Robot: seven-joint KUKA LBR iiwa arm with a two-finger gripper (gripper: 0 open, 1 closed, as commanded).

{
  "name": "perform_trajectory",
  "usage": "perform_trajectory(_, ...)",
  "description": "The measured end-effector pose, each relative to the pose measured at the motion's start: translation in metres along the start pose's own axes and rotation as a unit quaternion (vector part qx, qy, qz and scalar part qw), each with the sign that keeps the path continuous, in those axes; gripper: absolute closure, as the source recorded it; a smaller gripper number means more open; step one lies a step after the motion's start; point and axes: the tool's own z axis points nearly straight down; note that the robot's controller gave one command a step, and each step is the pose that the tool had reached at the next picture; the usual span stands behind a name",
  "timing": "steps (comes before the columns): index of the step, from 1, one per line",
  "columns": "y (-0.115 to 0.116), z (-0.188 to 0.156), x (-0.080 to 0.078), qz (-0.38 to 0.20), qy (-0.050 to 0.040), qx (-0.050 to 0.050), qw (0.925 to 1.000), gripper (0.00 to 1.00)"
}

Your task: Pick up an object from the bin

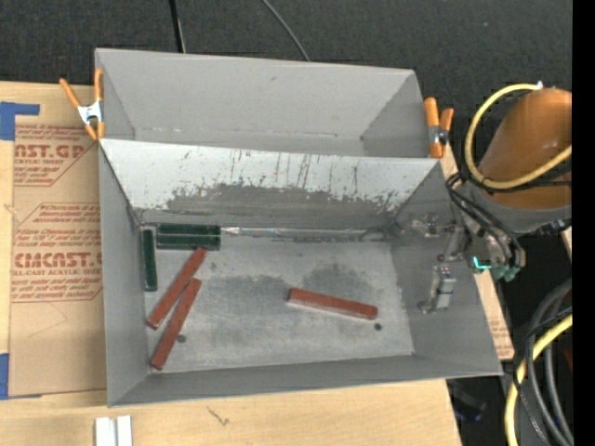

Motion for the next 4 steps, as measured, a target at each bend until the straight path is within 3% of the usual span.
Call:
perform_trajectory(1, 0.007, 0.037, 0.001, -0.029, -0.0032, 0.001, 0.9996, 0.0)
perform_trajectory(2, 0.016, 0.104, -0.023, -0.054, -0.0024, 0.0, 0.9985, 0.0)
perform_trajectory(3, 0.007, 0.138, 0.005, -0.14, 0.0007, -0.001, 0.9901, 1.0)
perform_trajectory(4, 0.008, 0.138, 0.005, -0.141, 0.0007, -0.001, 0.9901, 0.0)
